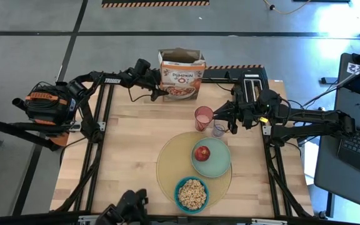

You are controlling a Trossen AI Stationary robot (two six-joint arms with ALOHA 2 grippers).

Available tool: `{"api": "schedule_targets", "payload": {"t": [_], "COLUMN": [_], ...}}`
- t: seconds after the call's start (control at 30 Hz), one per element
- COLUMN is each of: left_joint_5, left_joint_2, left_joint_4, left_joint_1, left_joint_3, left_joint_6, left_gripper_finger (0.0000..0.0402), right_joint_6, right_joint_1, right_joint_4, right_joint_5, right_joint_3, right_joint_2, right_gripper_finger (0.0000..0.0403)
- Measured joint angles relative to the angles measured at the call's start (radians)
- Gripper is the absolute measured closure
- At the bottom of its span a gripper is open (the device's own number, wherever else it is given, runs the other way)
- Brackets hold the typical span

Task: Arrange a breakfast setting
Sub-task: Pour the cereal into the blue bowl, then put the toast bread on the green plate

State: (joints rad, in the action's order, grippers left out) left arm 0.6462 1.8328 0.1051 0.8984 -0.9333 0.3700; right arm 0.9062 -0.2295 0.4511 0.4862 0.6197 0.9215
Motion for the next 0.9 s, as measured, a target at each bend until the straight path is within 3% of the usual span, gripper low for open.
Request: {"api": "schedule_targets", "payload": {"t": [0.2,0.5,0.9], "left_joint_5": [-0.093,-0.361,-0.371], "left_joint_2": [0.005,-0.013,-0.029], "left_joint_4": [-0.023,-0.209,-0.431], "left_joint_1": [-0.03,-0.064,-0.064], "left_joint_3": [0.003,0.005,0.001], "left_joint_6": [-0.001,0.069,0.089], "left_gripper_finger": [0.0085,0.0037,0.0036], "right_joint_6": [0.0,0.0,0.0], "right_joint_1": [0.0,0.0,0.0], "right_joint_4": [-0.005,-0.007,-0.008], "right_joint_5": [0.0,0.0,0.0], "right_joint_3": [0.0,0.0,0.0], "right_joint_2": [0.0,0.0,0.0], "right_gripper_finger": [0.0346,0.0346,0.0346]}}
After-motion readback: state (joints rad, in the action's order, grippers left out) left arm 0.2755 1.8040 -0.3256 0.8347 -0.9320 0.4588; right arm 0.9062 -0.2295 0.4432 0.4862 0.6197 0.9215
